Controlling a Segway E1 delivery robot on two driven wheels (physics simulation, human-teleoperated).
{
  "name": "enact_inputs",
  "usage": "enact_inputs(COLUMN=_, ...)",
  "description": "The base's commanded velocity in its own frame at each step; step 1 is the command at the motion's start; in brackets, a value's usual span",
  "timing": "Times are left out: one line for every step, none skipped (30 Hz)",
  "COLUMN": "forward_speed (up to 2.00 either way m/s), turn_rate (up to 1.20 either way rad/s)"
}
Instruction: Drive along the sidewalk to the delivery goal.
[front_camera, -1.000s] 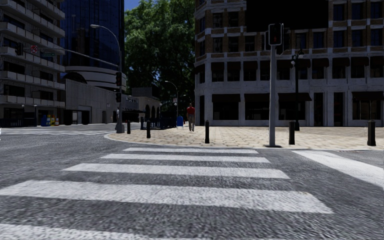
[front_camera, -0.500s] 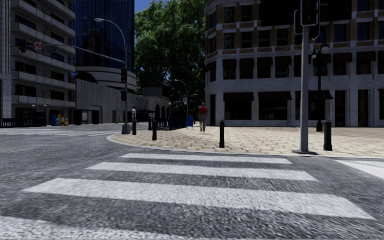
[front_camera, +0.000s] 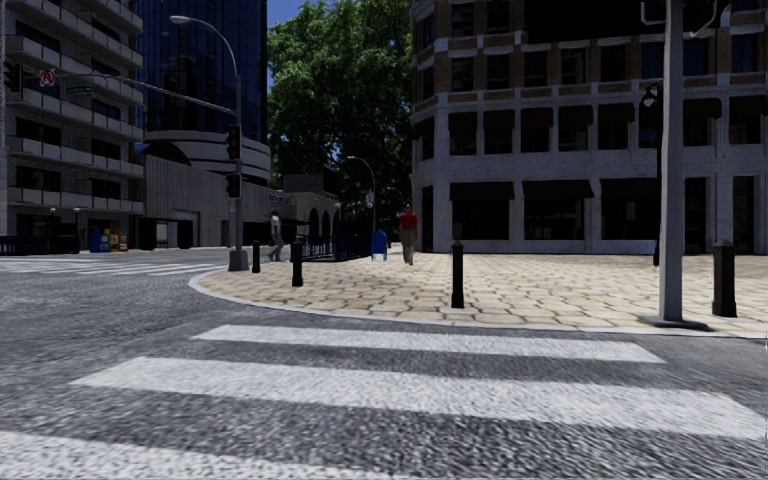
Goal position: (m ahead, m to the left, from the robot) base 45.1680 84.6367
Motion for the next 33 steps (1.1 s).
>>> enact_inputs(forward_speed=2.0, turn_rate=0.94)
enact_inputs(forward_speed=2.0, turn_rate=1.08)
enact_inputs(forward_speed=2.0, turn_rate=0.76)
enact_inputs(forward_speed=2.0, turn_rate=0.0)
enact_inputs(forward_speed=2.0, turn_rate=0.0)
enact_inputs(forward_speed=2.0, turn_rate=0.0)
enact_inputs(forward_speed=2.0, turn_rate=0.0)
enact_inputs(forward_speed=2.0, turn_rate=0.0)
enact_inputs(forward_speed=2.0, turn_rate=0.0)
enact_inputs(forward_speed=2.0, turn_rate=0.0)
enact_inputs(forward_speed=2.0, turn_rate=0.0)
enact_inputs(forward_speed=2.0, turn_rate=0.0)
enact_inputs(forward_speed=2.0, turn_rate=0.0)
enact_inputs(forward_speed=2.0, turn_rate=0.0)
enact_inputs(forward_speed=2.0, turn_rate=0.0)
enact_inputs(forward_speed=2.0, turn_rate=0.0)
enact_inputs(forward_speed=2.0, turn_rate=0.0)
enact_inputs(forward_speed=2.0, turn_rate=0.0)
enact_inputs(forward_speed=2.0, turn_rate=0.0)
enact_inputs(forward_speed=2.0, turn_rate=0.0)
enact_inputs(forward_speed=2.0, turn_rate=0.0)
enact_inputs(forward_speed=2.0, turn_rate=0.4)
enact_inputs(forward_speed=2.0, turn_rate=0.4)
enact_inputs(forward_speed=2.0, turn_rate=0.79)
enact_inputs(forward_speed=2.0, turn_rate=0.85)
enact_inputs(forward_speed=2.0, turn_rate=0.17)
enact_inputs(forward_speed=2.0, turn_rate=0.0)
enact_inputs(forward_speed=2.0, turn_rate=0.0)
enact_inputs(forward_speed=2.0, turn_rate=0.0)
enact_inputs(forward_speed=2.0, turn_rate=0.0)
enact_inputs(forward_speed=2.0, turn_rate=0.0)
enact_inputs(forward_speed=2.0, turn_rate=0.0)
enact_inputs(forward_speed=2.0, turn_rate=0.0)
